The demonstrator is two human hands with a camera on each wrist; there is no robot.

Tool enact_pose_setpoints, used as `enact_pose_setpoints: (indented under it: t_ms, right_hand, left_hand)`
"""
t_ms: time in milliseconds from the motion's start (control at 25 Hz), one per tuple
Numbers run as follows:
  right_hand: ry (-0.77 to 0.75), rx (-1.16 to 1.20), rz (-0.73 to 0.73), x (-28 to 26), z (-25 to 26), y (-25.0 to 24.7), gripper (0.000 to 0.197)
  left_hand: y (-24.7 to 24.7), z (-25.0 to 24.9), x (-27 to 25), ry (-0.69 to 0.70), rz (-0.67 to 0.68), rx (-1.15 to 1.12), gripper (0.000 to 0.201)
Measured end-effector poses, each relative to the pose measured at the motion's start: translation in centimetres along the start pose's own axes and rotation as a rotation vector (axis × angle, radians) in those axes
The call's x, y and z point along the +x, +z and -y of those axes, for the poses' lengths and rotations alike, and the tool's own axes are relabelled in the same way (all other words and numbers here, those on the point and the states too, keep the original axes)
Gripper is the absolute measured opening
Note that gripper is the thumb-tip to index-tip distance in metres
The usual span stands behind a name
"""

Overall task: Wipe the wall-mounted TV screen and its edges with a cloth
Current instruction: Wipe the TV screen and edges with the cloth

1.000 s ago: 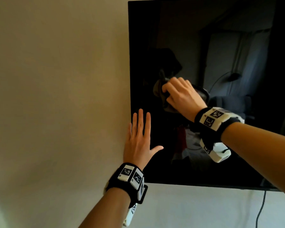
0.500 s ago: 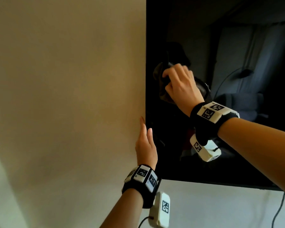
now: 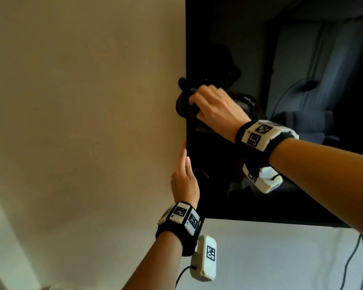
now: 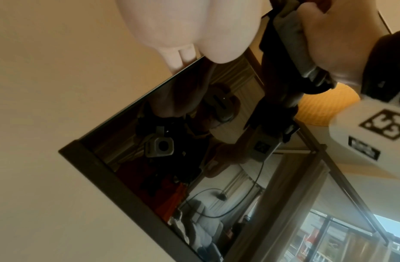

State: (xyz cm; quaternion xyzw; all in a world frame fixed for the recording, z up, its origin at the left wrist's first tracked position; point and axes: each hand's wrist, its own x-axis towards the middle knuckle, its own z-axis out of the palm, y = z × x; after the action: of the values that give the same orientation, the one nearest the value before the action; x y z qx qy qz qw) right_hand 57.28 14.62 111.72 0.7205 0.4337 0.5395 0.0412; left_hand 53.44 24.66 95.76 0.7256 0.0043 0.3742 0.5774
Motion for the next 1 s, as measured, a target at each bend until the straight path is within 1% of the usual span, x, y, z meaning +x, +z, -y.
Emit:
enact_pose_setpoints:
  t_ms: [80,120,160,240,280,320,360,400,440,480,520,600,640,680,720,760,800,840,880,920,960,1000]
  right_hand:
    - [0.150,0.027,-0.093,0.8,0.0,-0.2,0.024]
    - [0.165,0.012,-0.103,0.3,0.6,0.3,0.023]
    - [0.117,0.003,-0.072,-0.7,1.2,0.9,0.024]
    - [-0.042,-0.012,0.039,-2.8,2.3,1.8,0.024]
    - [-0.090,-0.012,0.074,-3.0,2.2,1.5,0.025]
    - [-0.091,0.003,0.075,-2.5,1.8,1.0,0.024]
    - [-0.041,0.017,0.036,-1.8,1.2,0.7,0.023]
    - [0.041,0.018,-0.020,-1.3,0.9,0.6,0.022]
    - [0.130,0.020,-0.052,-1.5,1.1,0.8,0.022]
    - [0.173,0.022,-0.071,-2.5,1.9,1.4,0.022]
    - [0.153,0.039,-0.058,-4.1,2.9,2.4,0.022]
    - [-0.028,0.047,0.041,-7.6,4.9,3.7,0.020]
    - [-0.099,0.034,0.094,-8.3,4.9,3.6,0.020]
    - [-0.107,0.030,0.114,-7.8,4.4,3.2,0.021]
    - [-0.036,0.042,0.097,-6.8,3.6,2.9,0.022]
    - [0.072,0.043,0.020,-5.6,2.8,2.4,0.022]
    - [0.172,0.043,-0.037,-5.0,2.6,2.2,0.023]
    - [0.214,0.028,-0.072,-5.3,2.7,2.5,0.023]
    - [0.177,0.021,-0.070,-6.3,3.3,3.2,0.023]
    - [0.080,0.020,-0.040,-7.8,4.1,3.9,0.022]
    - [-0.019,0.015,0.011,-9.1,4.8,4.2,0.021]
    - [-0.077,0.012,0.062,-9.7,4.8,4.2,0.021]
  left_hand:
    - [-0.1,0.9,-0.5,-0.005,0.012,0.006,0.041]
    - [-0.2,1.4,-0.9,-0.010,0.021,0.007,0.040]
    - [-0.3,1.9,-1.2,-0.014,0.029,0.010,0.040]
    - [-0.5,2.6,-1.8,-0.036,0.049,0.034,0.040]
    - [-0.5,2.8,-2.0,-0.043,0.055,0.042,0.040]
    - [-0.5,2.9,-2.1,-0.047,0.058,0.043,0.040]
    - [-0.5,2.9,-2.2,-0.047,0.061,0.044,0.040]
    - [-0.5,3.0,-2.2,-0.046,0.065,0.047,0.041]
    - [-0.5,3.0,-2.2,-0.044,0.066,0.049,0.041]
    - [-0.5,3.1,-2.2,-0.038,0.066,0.047,0.040]
    - [-0.5,3.2,-2.3,-0.025,0.060,0.050,0.040]
    - [-0.5,3.7,-2.7,0.023,0.036,0.066,0.040]
    - [-0.4,4.0,-3.0,0.029,0.031,0.072,0.040]
    - [-0.4,4.3,-3.2,0.003,0.031,0.064,0.039]
    - [-0.2,4.6,-3.5,-0.044,0.035,0.049,0.039]
    - [0.0,4.8,-3.6,-0.082,0.033,0.040,0.039]
    - [0.2,5.0,-3.8,-0.096,0.020,0.033,0.039]
    - [0.3,5.1,-3.9,-0.086,0.004,0.038,0.039]
    - [0.5,5.1,-4.0,-0.066,-0.016,0.053,0.038]
    - [0.5,5.0,-4.0,-0.037,-0.036,0.068,0.038]
    - [0.6,5.1,-4.0,-0.007,-0.052,0.082,0.039]
    - [0.7,5.2,-4.0,0.010,-0.062,0.091,0.039]
